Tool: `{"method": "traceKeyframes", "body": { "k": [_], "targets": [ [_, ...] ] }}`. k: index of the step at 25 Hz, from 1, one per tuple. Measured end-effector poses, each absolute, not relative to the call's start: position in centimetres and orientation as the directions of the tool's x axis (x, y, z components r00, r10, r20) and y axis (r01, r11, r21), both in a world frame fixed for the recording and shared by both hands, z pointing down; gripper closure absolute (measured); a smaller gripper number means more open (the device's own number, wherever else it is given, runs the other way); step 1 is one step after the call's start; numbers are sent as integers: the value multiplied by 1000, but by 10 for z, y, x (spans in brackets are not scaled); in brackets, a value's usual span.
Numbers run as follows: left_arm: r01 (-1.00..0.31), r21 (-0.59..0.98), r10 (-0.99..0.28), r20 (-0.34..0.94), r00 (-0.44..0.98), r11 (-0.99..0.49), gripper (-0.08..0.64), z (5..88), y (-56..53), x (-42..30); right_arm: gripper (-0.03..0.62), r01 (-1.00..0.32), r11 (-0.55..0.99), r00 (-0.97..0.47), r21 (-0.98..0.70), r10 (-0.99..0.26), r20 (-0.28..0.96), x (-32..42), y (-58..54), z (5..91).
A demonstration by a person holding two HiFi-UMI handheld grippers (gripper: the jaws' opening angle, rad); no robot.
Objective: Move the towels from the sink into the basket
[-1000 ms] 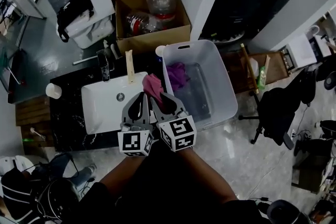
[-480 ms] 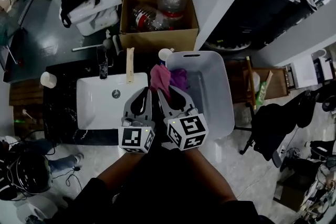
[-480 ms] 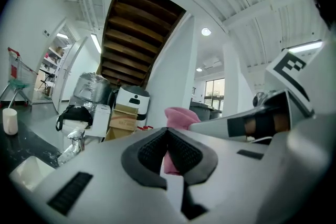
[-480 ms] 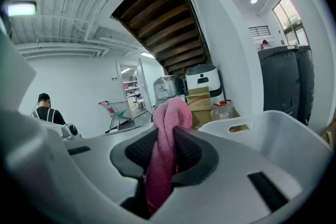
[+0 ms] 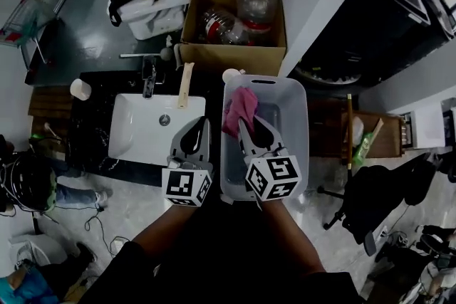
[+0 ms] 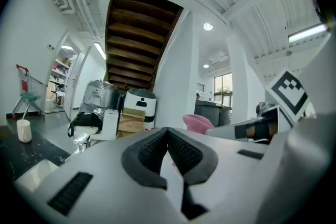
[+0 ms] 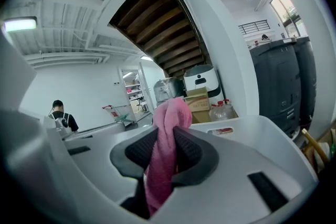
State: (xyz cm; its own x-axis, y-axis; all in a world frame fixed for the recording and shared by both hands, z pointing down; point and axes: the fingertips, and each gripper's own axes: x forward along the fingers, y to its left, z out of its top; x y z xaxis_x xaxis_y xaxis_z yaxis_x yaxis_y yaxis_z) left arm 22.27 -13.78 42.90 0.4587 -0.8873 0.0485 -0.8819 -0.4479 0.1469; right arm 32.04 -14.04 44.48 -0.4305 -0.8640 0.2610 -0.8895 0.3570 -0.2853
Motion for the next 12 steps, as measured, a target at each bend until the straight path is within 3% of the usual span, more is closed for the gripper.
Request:
{"method": "traceKeyframes", "body": {
  "k": [12],
  "targets": [
    [-921, 124, -923, 67, 380, -370, 557, 427, -129, 245, 494, -900, 357, -427, -252, -840, 335, 377, -154, 480]
  ]
}}
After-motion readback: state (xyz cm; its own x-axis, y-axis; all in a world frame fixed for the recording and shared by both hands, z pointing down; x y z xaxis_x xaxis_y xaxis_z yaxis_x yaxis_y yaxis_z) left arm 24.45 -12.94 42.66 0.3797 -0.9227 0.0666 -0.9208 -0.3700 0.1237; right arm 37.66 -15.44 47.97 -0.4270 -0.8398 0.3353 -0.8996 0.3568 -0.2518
